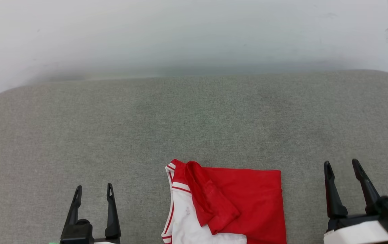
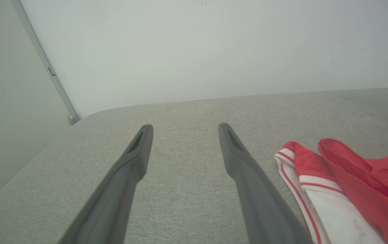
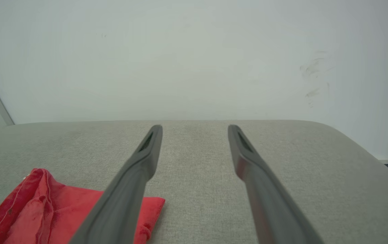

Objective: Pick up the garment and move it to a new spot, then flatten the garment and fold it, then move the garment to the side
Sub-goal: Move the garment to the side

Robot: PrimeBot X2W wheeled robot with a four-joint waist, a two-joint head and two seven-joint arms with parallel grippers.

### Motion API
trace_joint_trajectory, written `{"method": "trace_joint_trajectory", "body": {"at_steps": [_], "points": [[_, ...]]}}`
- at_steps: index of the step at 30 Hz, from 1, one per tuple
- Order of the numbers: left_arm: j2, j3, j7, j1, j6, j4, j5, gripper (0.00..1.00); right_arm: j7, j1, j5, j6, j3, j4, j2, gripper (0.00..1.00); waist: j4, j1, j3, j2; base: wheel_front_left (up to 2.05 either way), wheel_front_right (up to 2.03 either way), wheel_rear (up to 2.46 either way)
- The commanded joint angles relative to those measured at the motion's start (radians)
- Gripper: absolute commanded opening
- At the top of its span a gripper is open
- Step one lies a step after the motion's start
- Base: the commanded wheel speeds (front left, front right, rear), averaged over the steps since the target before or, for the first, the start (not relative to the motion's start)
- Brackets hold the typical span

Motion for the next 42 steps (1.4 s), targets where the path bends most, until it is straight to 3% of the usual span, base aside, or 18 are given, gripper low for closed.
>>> {"method": "trace_joint_trajectory", "body": {"at_steps": [1, 12, 19, 23, 25, 28, 32, 36, 40, 42], "points": [[-0.003, 0.0, -0.005, 0.01, -0.005, -0.001, -0.002, 1.0, -0.002, 0.025, 0.007, -0.001, -0.005, -0.019, 0.01, 1.0, 0.002, 0.0, -0.006, 0.0, 0.0, 0.0, 0.0], [-0.012, 0.009, -0.005, 0.061, -0.041, -0.014, -0.015, 1.0, -0.002, 0.117, 0.036, -0.001, -0.017, -0.092, 0.028, 1.0, 0.008, 0.0, -0.033, 0.0, 0.0, 0.0, 0.0], [-0.017, 0.021, -0.005, 0.046, -0.047, -0.019, -0.012, 1.0, -0.002, 0.008, 0.009, -0.001, -0.022, -0.131, 0.026, 1.0, 0.009, 0.0, -0.023, 0.0, 0.0, 0.0, 0.0], [-0.018, 0.023, -0.005, 0.029, -0.052, -0.017, -0.01, 1.0, 0.019, -0.12, -0.002, -0.001, 0.027, -0.113, -0.056, 1.0, 0.008, 0.0, -0.005, 0.0, 0.0, 0.0, 0.0], [-0.018, 0.025, -0.005, 0.022, -0.056, -0.014, -0.01, 1.0, 0.094, -0.189, 0.005, -0.001, 0.081, -0.102, -0.119, 1.0, 0.009, 0.0, 0.006, 0.0, 0.0, 0.0, 0.0], [-0.02, 0.025, -0.005, 0.007, -0.061, -0.011, -0.009, 1.0, 0.293, -0.283, 0.079, -0.001, 0.197, -0.084, -0.232, 1.0, 0.01, 0.0, 0.022, 0.0, 0.0, 0.0, 0.0], [-0.021, 0.028, -0.005, -0.007, -0.067, -0.005, -0.007, 1.0, 0.622, -0.381, 0.283, -0.001, 0.341, -0.079, -0.375, 1.0, 0.009, 0.0, 0.04, 0.0, 0.0, 0.0, 0.0], [-0.022, 0.03, -0.005, -0.022, -0.075, 0.0, -0.005, 1.0, 0.905, -0.426, 0.521, -0.001, 0.411, -0.063, -0.49, 1.0, 0.013, 0.0, 0.057, 0.0, 0.0, 0.0, 0.0], [-0.024, 0.03, -0.005, -0.044, -0.081, 0.002, -0.004, 1.0, 1.063, -0.406, 0.705, -0.001, 0.42, -0.026, -0.547, 1.0, 0.024, 0.0, 0.082, 0.0, 0.0, 0.0, 0.0], [-0.025, 0.031, -0.005, -0.057, -0.085, 0.003, -0.005, 1.0, 1.102, -0.381, 0.787, -0.001, 0.406, -0.003, -0.54, 1.0, 0.031, 0.0, 0.097, 0.0, 0.0, 0.0, 0.0]]}}
